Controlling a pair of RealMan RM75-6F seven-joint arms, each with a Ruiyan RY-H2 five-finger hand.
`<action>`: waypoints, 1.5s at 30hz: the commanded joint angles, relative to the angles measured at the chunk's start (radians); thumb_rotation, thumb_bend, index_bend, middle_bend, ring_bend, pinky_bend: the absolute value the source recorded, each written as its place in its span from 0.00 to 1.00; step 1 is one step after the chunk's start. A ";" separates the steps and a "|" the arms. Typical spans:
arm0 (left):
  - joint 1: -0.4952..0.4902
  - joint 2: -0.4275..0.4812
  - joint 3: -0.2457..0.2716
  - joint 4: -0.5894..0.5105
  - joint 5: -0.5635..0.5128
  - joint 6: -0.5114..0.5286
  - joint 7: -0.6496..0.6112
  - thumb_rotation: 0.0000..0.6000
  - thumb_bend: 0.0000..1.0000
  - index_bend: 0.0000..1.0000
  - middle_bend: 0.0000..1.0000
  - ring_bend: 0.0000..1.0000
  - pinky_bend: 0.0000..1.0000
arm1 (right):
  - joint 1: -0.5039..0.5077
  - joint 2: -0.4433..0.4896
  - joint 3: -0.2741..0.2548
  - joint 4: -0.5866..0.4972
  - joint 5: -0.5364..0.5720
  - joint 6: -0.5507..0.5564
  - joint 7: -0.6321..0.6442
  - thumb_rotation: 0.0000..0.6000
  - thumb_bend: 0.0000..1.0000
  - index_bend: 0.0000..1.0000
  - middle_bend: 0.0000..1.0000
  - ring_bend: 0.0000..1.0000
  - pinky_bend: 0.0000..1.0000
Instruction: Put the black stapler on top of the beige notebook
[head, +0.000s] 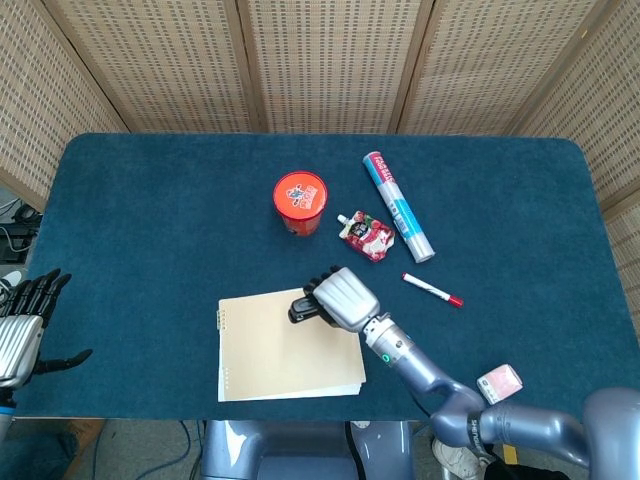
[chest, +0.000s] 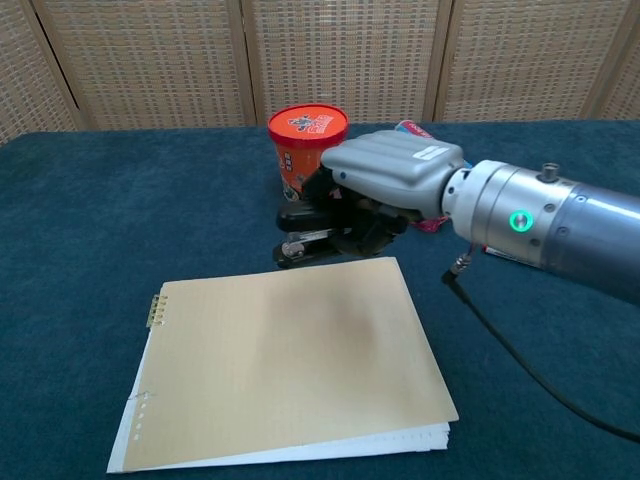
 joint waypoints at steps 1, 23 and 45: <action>-0.002 0.002 -0.002 0.002 -0.006 -0.004 -0.007 1.00 0.00 0.00 0.00 0.00 0.00 | 0.029 -0.056 -0.015 0.050 -0.011 -0.019 -0.005 1.00 0.61 0.60 0.64 0.58 0.49; -0.008 0.007 -0.001 0.009 -0.024 -0.018 -0.021 1.00 0.00 0.00 0.00 0.00 0.00 | 0.062 -0.172 -0.188 0.275 -0.232 0.062 0.167 1.00 0.28 0.46 0.55 0.53 0.38; -0.006 0.004 0.009 0.003 -0.001 -0.005 -0.016 1.00 0.00 0.00 0.00 0.00 0.00 | -0.022 0.200 -0.237 0.014 -0.289 0.193 0.056 1.00 0.00 0.00 0.00 0.03 0.00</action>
